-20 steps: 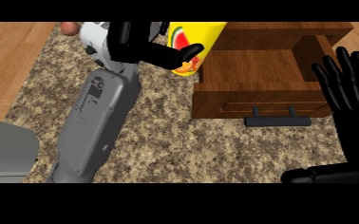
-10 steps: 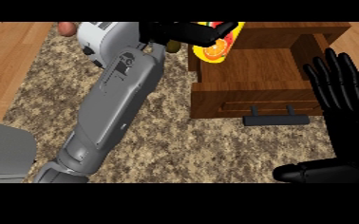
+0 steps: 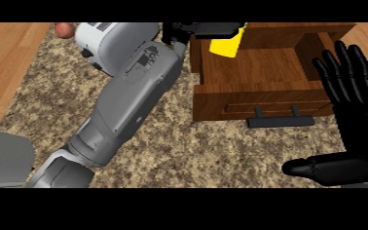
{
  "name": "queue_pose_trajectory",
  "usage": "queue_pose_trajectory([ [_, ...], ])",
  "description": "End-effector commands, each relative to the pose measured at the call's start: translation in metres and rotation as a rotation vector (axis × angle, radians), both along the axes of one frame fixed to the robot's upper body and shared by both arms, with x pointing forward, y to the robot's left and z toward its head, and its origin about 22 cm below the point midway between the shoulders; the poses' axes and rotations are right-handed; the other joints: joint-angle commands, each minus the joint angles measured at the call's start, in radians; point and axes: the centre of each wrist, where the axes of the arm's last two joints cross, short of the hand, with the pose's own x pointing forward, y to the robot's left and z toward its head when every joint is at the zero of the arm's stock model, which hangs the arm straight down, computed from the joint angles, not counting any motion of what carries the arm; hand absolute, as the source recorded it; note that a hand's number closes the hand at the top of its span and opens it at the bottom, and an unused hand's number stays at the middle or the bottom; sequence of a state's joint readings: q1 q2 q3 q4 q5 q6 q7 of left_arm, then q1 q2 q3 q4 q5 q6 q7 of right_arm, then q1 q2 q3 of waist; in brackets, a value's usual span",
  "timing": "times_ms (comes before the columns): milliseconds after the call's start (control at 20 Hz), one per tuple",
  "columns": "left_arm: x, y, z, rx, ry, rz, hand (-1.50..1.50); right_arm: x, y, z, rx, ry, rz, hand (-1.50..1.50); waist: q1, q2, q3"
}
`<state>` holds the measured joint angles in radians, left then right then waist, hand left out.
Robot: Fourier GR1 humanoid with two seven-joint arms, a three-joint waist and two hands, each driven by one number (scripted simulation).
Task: Pick up the cup, place it into the drawer and close the drawer
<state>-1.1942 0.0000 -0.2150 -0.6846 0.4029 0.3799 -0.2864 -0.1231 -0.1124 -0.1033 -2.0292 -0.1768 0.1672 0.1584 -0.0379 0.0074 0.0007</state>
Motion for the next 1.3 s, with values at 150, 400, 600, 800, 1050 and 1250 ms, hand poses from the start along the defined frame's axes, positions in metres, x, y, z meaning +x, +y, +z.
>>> queue_pose_trajectory([
  [150,0.006,-0.005,-0.026,0.071,0.043,0.025,1.5,0.007,0.012,0.001,0.007,-0.02,0.015,-1.5,-0.027,0.006,0.0],
  [400,0.004,-0.012,-0.028,0.147,0.041,0.006,1.5,-0.002,-0.007,-0.01,0.005,-0.008,0.019,-1.5,-0.028,0.004,0.001],
  [600,0.01,-0.02,-0.009,0.182,0.055,0.014,1.5,0.007,0.01,-0.004,0.014,-0.018,0.05,-1.5,-0.05,0.014,0.001],
  [800,0.01,-0.02,-0.018,0.279,0.045,0.069,1.5,0.012,0.019,-0.002,0.02,-0.023,0.065,-1.5,-0.069,0.02,0.001],
  [1050,0.008,-0.014,-0.037,0.315,0.064,0.084,-1.5,0.005,0.012,0.004,0.013,-0.025,0.096,-1.5,-0.083,0.02,0.001],
  [1250,0.002,-0.026,-0.023,0.244,0.054,0.032,-1.5,0.008,0.021,0.007,0.056,-0.042,0.095,-1.5,-0.081,0.018,0.001],
])
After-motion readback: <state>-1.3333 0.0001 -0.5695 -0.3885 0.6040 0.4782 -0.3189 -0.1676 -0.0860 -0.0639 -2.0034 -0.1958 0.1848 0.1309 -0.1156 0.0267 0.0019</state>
